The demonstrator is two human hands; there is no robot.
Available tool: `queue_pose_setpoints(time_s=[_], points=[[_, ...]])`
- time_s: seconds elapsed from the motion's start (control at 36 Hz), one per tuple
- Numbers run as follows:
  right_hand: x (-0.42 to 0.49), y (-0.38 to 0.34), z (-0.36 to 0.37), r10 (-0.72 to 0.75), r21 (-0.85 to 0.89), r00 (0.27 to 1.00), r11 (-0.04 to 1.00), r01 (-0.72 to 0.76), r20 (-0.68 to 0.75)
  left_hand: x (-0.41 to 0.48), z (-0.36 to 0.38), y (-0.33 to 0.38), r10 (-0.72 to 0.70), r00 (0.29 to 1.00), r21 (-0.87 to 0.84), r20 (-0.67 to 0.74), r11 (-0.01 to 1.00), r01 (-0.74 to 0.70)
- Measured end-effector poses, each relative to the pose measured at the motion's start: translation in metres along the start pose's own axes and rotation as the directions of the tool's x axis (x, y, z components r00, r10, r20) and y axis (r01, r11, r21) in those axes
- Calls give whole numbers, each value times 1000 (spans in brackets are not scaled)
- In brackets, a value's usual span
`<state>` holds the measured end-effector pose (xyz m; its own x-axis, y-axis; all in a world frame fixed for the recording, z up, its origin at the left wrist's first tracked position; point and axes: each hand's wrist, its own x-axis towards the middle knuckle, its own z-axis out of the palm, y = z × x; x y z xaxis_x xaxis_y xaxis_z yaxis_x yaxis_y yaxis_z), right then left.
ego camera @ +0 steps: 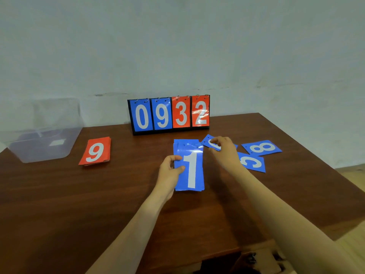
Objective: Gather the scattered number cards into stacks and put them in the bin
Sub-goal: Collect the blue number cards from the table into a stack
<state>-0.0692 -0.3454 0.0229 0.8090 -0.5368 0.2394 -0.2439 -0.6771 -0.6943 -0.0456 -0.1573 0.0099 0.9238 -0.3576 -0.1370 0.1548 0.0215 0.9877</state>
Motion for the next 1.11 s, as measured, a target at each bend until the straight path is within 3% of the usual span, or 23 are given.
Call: queue_pose_setpoints(time_s=[0.11, 0.28, 0.47, 0.56, 0.64, 0.69, 0.78, 1.0, 1.11], points=[[31, 29, 9, 160, -174, 976, 976, -133, 150, 20, -2, -1, 0, 998, 7, -67, 1000, 1], [72, 44, 29, 143, -367, 952, 930, -36, 270, 49, -11, -6, -42, 993, 10, -114, 999, 44], [93, 43, 49, 261, -474, 899, 878, -70, 351, 68, -21, -12, -53, 985, 13, -165, 998, 56], [83, 23, 63, 202, -542, 895, 839, 51, 397, 69, -24, -13, -57, 983, 5, -176, 998, 59], [64, 3, 81, 57, -612, 884, 741, 274, 464, 66, -25, -15, -53, 980, -32, -194, 998, 48], [50, -7, 89, -38, -609, 865, 694, 383, 501, 62, -29, -15, -48, 974, -31, -223, 999, 42], [34, -17, 94, -107, -571, 851, 698, 433, 514, 52, -39, -14, -40, 963, -19, -266, 999, 36], [-24, -46, 74, -87, -451, 850, 817, 360, 520, 16, -78, -6, 12, 912, 58, -410, 998, 14], [-45, -63, 50, -92, -260, 893, 939, 225, 441, -3, -91, 0, 41, 883, 77, -468, 997, -6]])
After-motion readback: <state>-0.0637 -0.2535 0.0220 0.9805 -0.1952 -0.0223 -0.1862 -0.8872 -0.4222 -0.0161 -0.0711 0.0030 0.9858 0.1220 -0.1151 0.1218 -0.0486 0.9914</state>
